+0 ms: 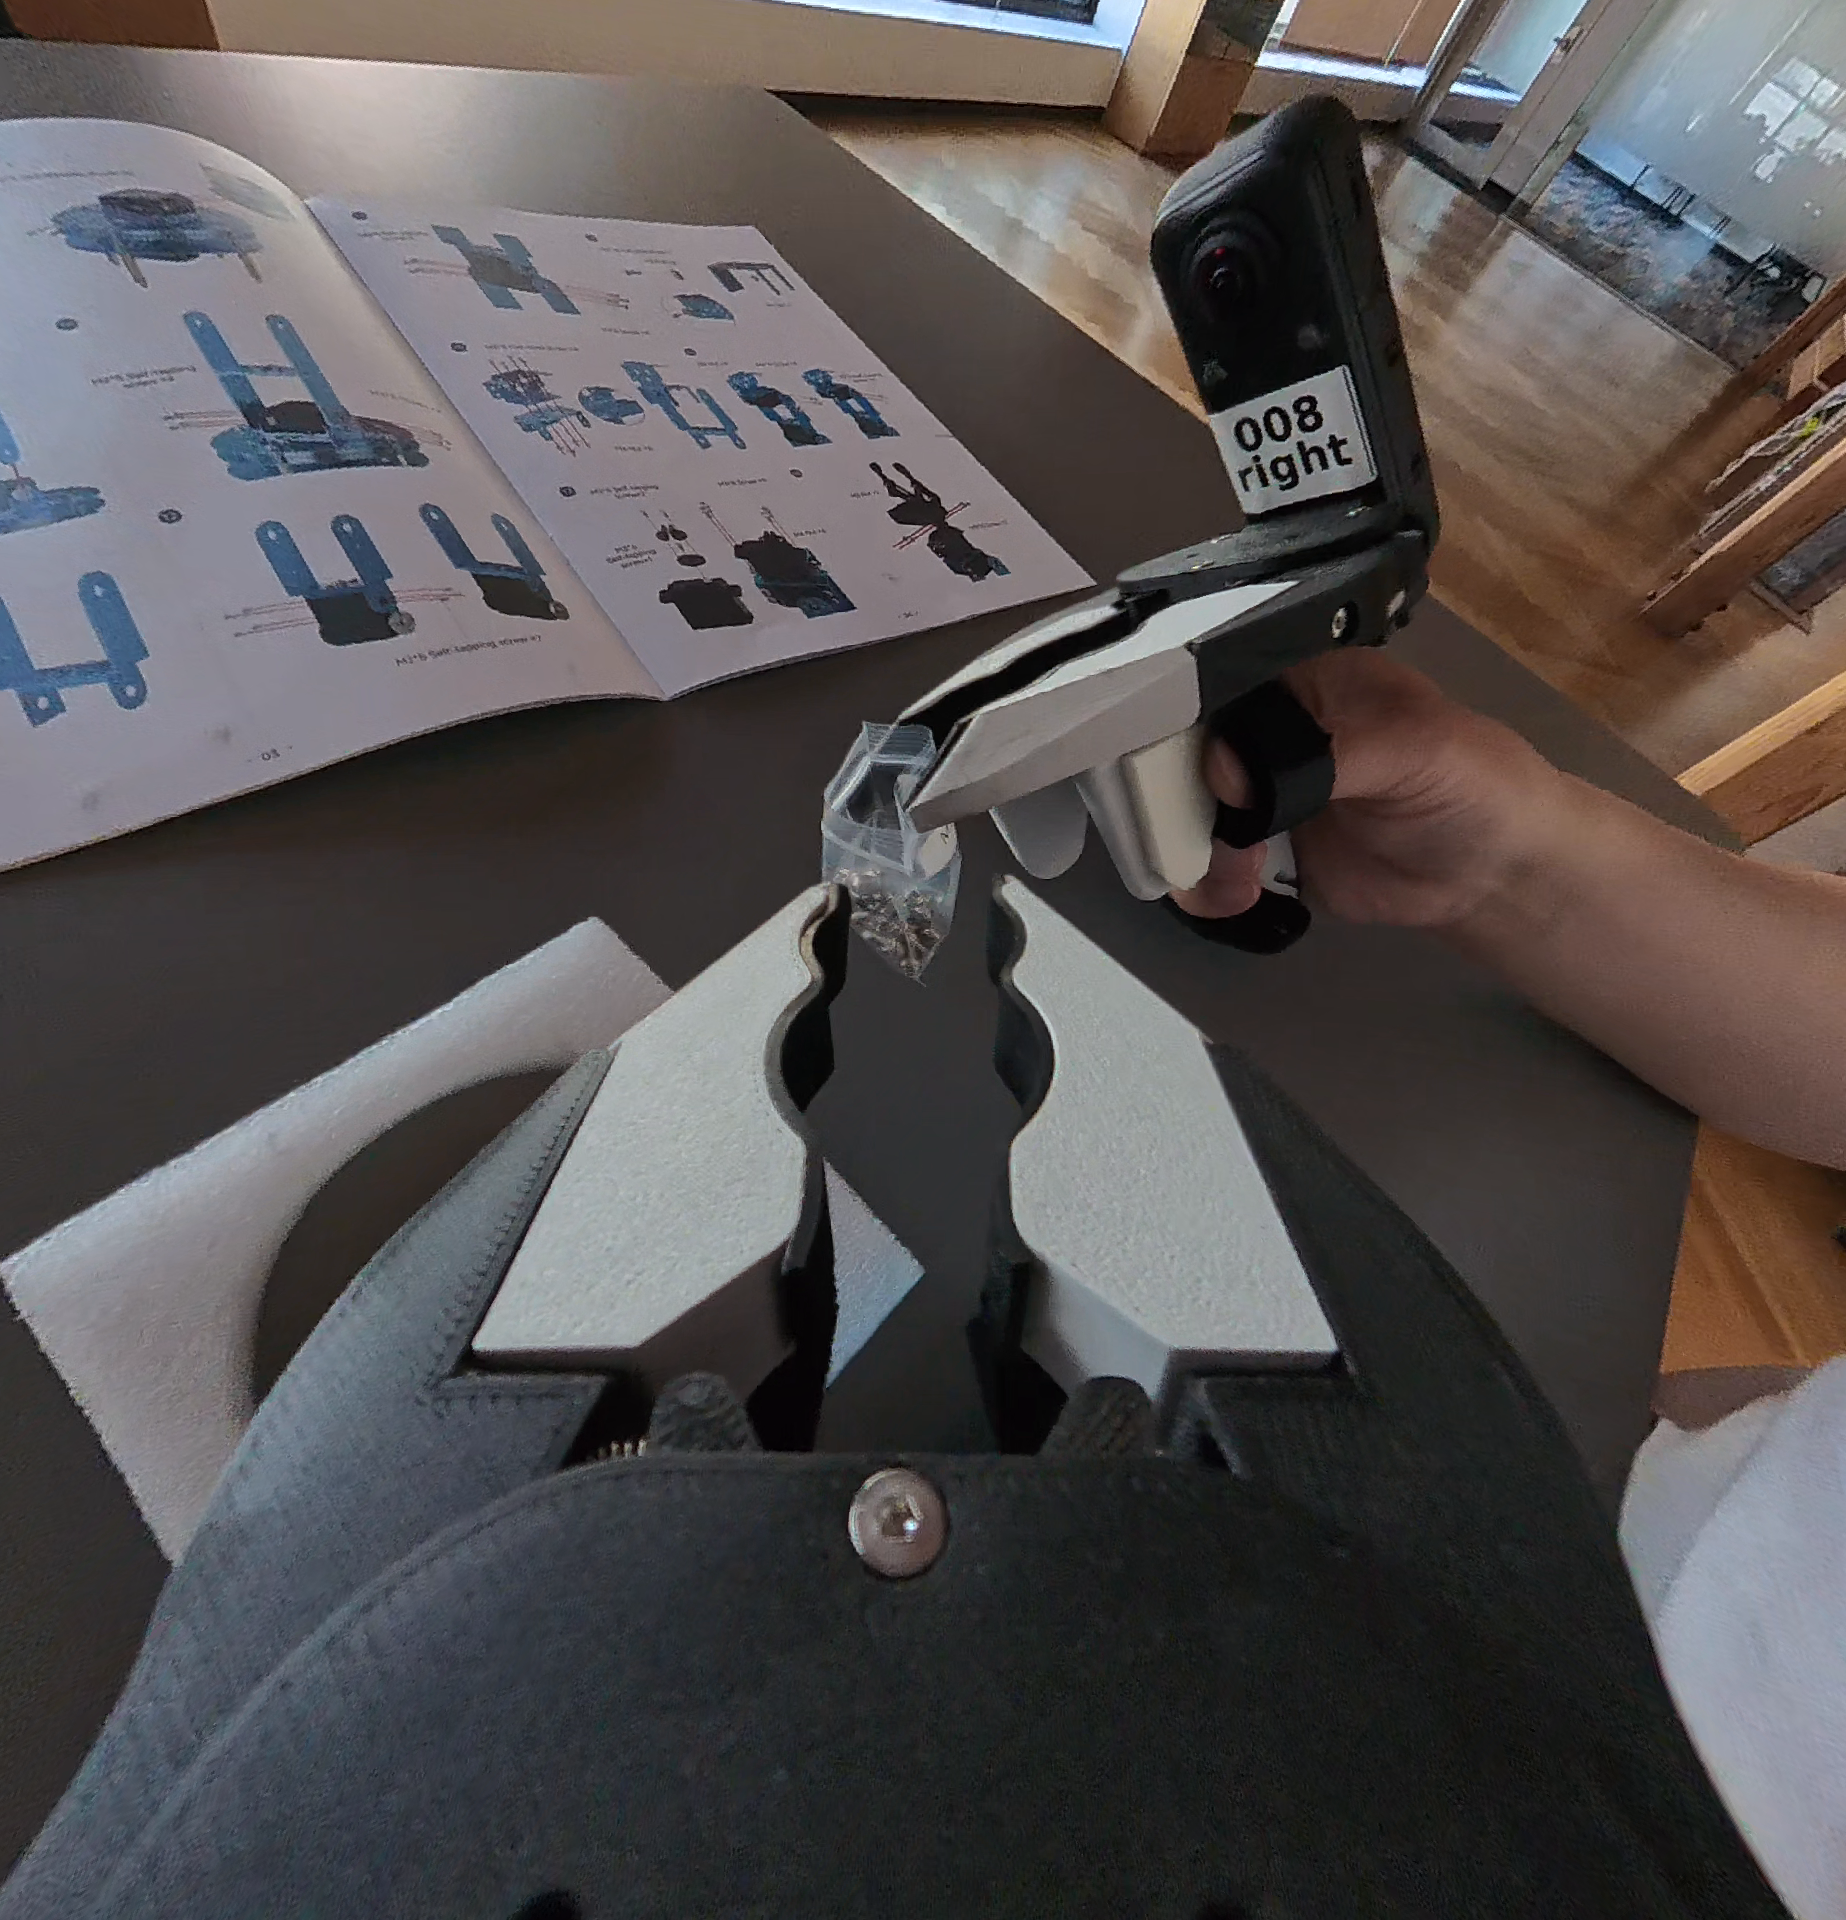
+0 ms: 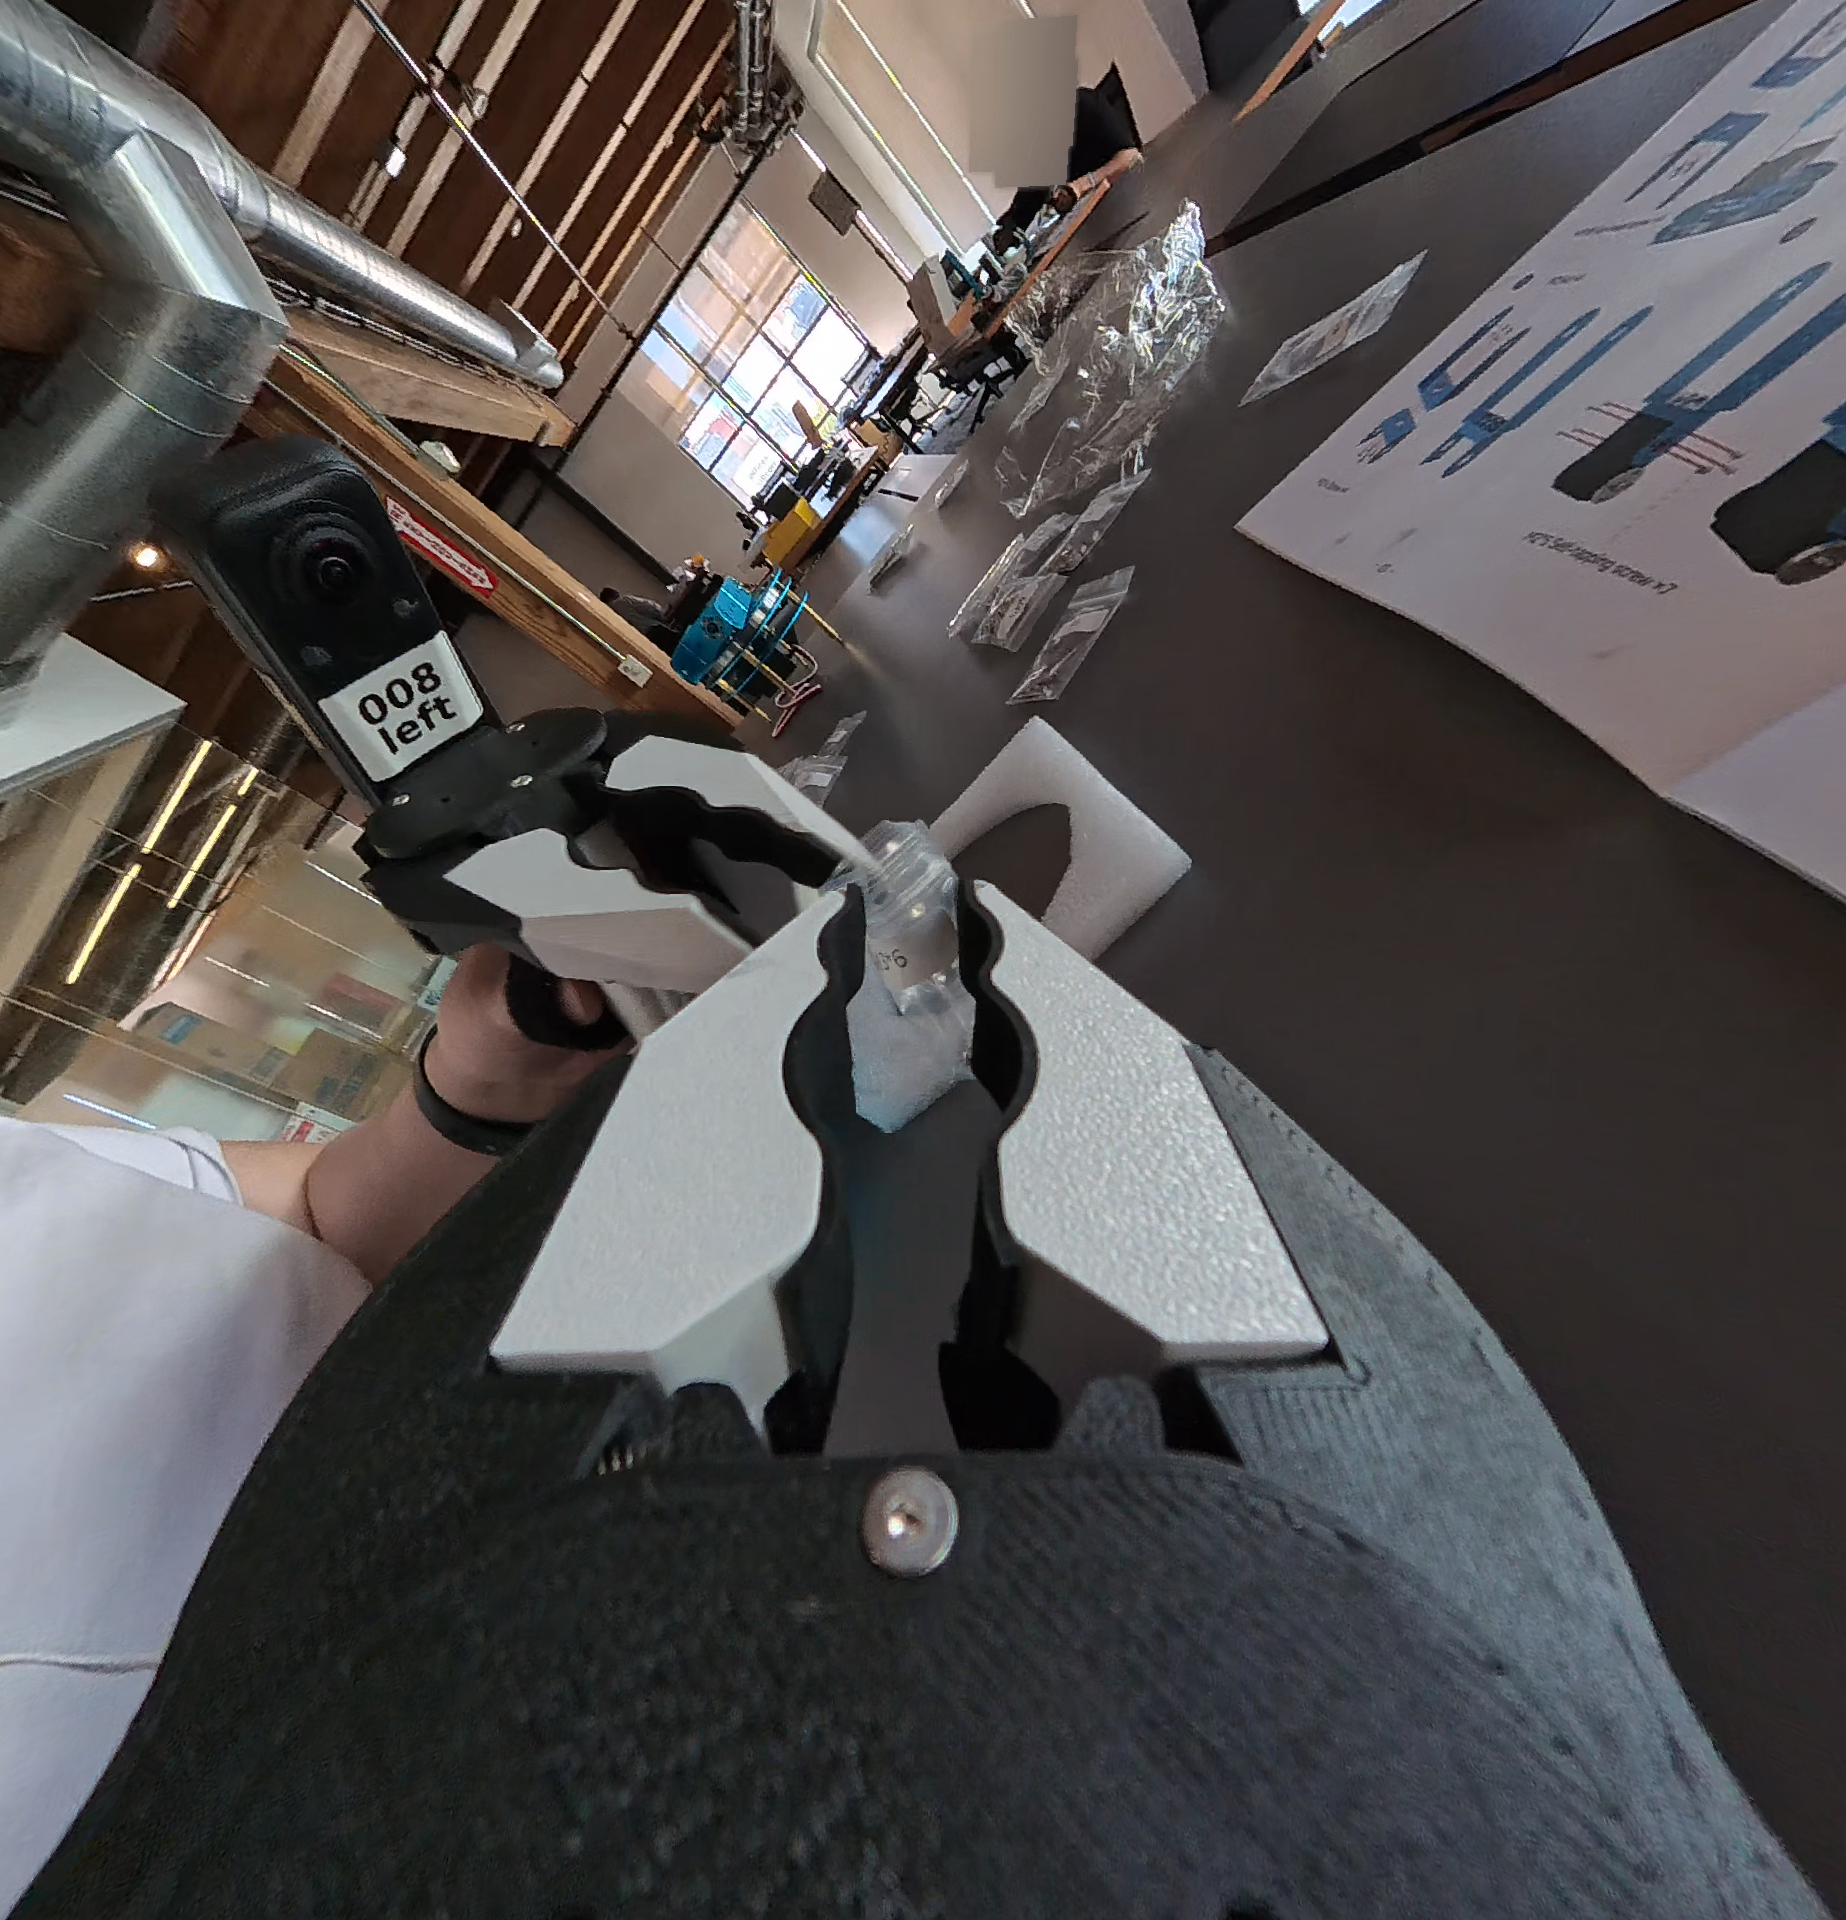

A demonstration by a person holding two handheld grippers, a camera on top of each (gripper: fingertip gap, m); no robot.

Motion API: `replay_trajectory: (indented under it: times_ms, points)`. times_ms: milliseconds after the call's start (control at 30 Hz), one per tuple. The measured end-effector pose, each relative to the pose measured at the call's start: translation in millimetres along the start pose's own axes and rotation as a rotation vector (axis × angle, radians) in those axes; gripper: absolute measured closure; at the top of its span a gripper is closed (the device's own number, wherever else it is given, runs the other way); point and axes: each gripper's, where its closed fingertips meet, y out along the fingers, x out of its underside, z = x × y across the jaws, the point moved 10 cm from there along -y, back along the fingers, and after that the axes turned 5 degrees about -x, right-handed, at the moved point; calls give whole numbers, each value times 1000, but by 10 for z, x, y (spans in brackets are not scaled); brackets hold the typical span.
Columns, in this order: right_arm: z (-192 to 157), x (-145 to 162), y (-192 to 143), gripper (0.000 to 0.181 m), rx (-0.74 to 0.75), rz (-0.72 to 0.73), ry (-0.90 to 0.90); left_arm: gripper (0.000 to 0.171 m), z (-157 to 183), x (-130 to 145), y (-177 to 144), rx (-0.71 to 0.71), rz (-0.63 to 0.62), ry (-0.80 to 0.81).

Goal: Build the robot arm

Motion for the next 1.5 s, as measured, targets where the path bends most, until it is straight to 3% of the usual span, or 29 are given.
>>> replay_trajectory:
  times_ms: [367, 567, 733, 933, 1033, 1233, 1333, 1500]
  points:
    - [3, -21, -84, 157, -1, -1, -56, 170, -6, -35, 118, 24, -10, 23]
    - [-34, -211, -294, 146, -152, -95, -332, 171, 26, -80, 42, 215, 13, 38]
    - [-92, -208, -345, 156, -351, -247, -369, 171, 96, -110, -8, 302, 2, 88]
    - [-119, -151, -319, 171, -433, -275, -343, 171, 151, -117, 10, 349, -17, 114]
    - [-101, -148, -344, 181, -450, -258, -312, 171, 141, -118, -12, 378, -31, 126]
    - [-107, -112, -291, 181, -412, -329, -303, 171, 125, -88, -26, 397, -94, 180]
    - [-96, -95, -284, 181, -392, -331, -310, 144, 112, -143, 4, 374, -65, 139]
    - [-116, -99, -284, 181, -381, -316, -323, 162, 160, -123, 111, 328, -93, 213]
